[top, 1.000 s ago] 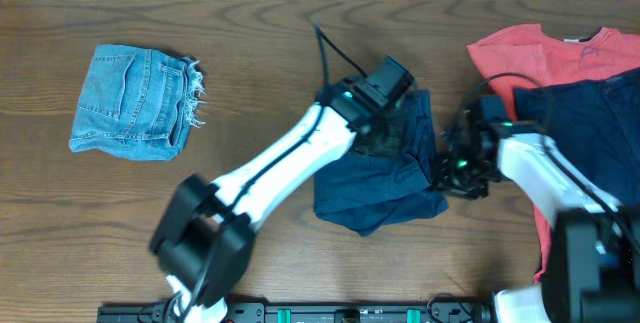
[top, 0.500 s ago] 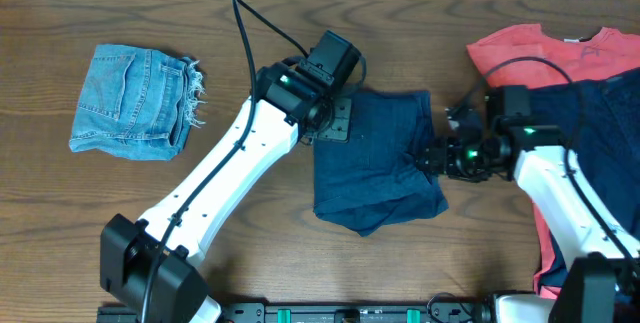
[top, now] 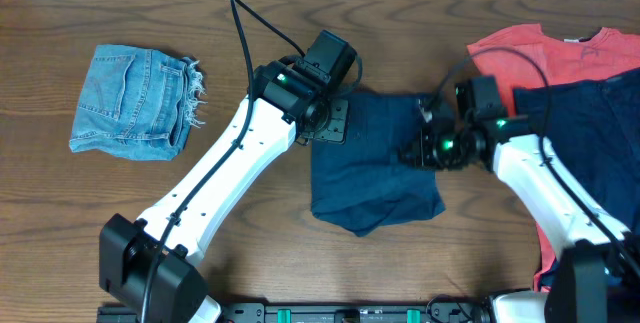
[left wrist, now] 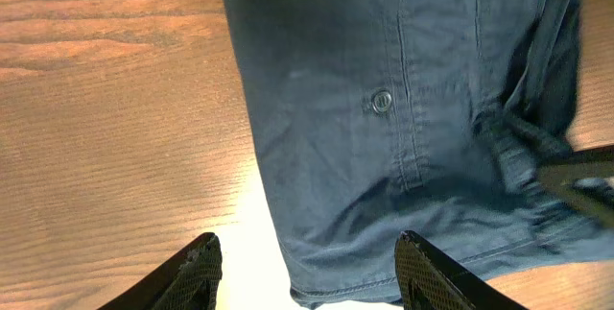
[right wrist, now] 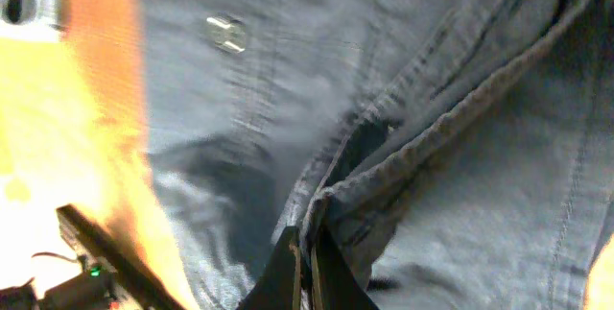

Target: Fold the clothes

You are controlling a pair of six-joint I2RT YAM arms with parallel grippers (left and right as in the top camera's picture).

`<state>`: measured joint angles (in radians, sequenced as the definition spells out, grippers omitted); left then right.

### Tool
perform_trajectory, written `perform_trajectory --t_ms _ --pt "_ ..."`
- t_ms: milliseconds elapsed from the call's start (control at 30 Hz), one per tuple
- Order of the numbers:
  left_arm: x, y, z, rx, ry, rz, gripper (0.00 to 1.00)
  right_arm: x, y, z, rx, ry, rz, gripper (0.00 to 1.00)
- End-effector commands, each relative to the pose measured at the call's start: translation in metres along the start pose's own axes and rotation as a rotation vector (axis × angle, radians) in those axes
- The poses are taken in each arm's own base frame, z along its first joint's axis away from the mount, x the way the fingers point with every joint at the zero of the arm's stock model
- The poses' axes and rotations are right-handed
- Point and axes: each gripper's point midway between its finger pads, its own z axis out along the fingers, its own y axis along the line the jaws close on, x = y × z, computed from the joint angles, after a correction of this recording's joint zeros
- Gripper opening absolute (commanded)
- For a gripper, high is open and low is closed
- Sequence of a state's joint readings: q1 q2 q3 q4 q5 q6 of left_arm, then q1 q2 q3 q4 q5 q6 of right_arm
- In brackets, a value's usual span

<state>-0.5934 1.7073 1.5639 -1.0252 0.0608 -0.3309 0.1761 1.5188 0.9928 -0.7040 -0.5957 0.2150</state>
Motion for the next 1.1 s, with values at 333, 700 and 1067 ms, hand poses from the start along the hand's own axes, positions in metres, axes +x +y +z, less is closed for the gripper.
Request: perform_trajectory --t_ms 333,700,1067 --pt "-0.001 0.001 0.001 0.003 0.004 0.019 0.60 0.004 -0.046 -0.062 0.453 -0.074 -0.044 0.12" --pt "0.000 0.001 0.001 0.002 0.007 0.019 0.60 -0.001 -0.153 -0.052 0.724 -0.199 0.164 0.60" --pt "0.013 -0.018 0.002 0.115 0.066 0.068 0.49 -0.015 -0.056 -0.077 0.249 -0.197 -0.010 0.42"
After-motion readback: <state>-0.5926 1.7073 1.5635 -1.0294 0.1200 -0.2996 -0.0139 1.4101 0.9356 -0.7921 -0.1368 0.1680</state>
